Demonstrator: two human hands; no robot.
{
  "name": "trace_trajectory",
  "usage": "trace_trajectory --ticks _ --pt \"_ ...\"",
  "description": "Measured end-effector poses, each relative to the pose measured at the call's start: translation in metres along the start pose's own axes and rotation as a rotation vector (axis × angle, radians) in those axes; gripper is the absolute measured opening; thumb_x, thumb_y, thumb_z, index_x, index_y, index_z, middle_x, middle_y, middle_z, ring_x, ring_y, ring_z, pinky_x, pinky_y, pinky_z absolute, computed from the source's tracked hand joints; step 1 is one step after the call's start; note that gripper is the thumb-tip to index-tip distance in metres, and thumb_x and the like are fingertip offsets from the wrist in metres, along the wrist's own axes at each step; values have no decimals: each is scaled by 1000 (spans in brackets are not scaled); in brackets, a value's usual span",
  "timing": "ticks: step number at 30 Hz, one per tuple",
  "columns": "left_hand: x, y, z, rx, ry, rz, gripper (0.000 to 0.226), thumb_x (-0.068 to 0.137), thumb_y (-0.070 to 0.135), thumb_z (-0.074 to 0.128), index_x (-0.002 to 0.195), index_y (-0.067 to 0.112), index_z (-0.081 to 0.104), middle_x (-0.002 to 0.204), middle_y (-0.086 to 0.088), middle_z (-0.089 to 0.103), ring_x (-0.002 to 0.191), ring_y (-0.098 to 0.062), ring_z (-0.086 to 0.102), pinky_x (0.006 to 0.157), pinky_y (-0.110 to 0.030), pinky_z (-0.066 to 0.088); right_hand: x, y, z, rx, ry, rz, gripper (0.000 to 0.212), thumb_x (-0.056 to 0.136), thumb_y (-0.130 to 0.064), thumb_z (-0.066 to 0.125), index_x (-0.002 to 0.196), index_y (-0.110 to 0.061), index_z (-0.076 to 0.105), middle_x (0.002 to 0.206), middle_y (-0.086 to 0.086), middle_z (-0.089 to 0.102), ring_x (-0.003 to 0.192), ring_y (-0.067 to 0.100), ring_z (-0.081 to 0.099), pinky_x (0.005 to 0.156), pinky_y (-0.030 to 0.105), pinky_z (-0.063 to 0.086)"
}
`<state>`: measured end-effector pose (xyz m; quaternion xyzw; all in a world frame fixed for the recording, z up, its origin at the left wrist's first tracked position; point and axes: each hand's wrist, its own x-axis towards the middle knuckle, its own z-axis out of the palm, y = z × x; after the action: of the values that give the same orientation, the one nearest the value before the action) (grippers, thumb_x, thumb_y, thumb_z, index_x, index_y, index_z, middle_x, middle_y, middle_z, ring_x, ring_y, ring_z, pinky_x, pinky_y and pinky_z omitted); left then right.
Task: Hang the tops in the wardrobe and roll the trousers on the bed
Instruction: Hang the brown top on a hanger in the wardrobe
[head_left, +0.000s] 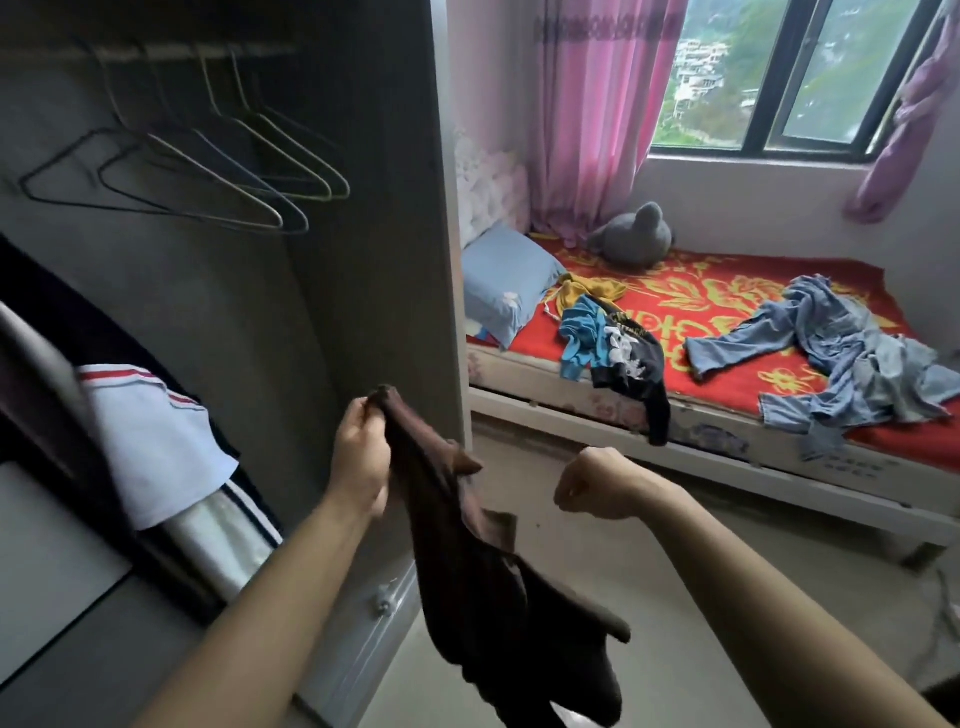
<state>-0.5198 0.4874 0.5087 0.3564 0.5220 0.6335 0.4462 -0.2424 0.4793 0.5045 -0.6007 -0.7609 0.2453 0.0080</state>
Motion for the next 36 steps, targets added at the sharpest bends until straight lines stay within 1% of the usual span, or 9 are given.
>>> trace_trajectory --ticks 6,11,13,15,19,22,26,30,36 --pt "59 22 -10 -140 73 -101 27 105 24 40 105 17 66 100 -10 73 93 -23 71 69 -32 58 108 4 -1 114 -14 -112 5 92 -27 63 96 -27 66 103 -6 67 98 14 64 82 26 51" --pt "100 41 28 -167 105 -88 31 104 27 43 110 12 69 103 -8 75 95 -20 72 74 -32 59 191 -44 -7 568 -290 -385 61 85 -17 73 140 -28 49 127 -5 61 117 11 60 99 30 51" --pt "121 51 37 -172 158 -67 33 105 29 41 110 11 68 103 -9 74 95 -19 72 72 -29 58 219 -60 -7 517 -332 -479 38 88 -25 72 125 -22 61 114 -7 66 103 6 63 92 28 53" --pt "139 60 40 -183 206 -51 37 105 31 39 106 11 70 100 -8 75 94 -17 71 72 -28 57 244 -71 -10 439 -241 -551 23 94 -33 65 106 -14 66 97 -4 66 89 9 61 87 35 52" --pt "164 66 19 -129 403 47 32 98 27 43 82 15 68 86 -3 70 82 -13 65 64 -22 52 288 -80 -32 567 -48 -577 24 97 -40 57 102 -18 64 99 -2 71 94 17 65 86 39 51" --pt "173 58 -12 41 509 73 30 96 28 45 103 8 66 101 -10 66 98 -20 59 80 -31 47 320 -90 -52 613 184 -659 20 96 -42 59 98 -24 68 89 -10 71 85 9 66 76 33 52" --pt "175 45 -38 268 407 3 51 77 62 69 106 20 74 107 -2 75 104 -16 69 94 -32 48 352 -113 -67 515 376 -790 22 97 -44 56 103 -29 71 90 -12 63 83 7 62 74 28 50" --pt "190 22 -59 653 391 28 25 75 45 80 91 26 77 89 8 76 90 -14 71 81 -25 51 379 -134 -77 417 344 -842 25 100 -42 51 105 -21 63 101 -3 60 96 21 59 84 31 47" --pt "228 24 -103 598 637 158 7 95 33 62 95 29 68 91 12 69 89 -4 63 71 -20 45 401 -160 -96 77 368 -731 30 97 -57 46 101 -30 59 85 -5 70 84 25 66 67 35 49"
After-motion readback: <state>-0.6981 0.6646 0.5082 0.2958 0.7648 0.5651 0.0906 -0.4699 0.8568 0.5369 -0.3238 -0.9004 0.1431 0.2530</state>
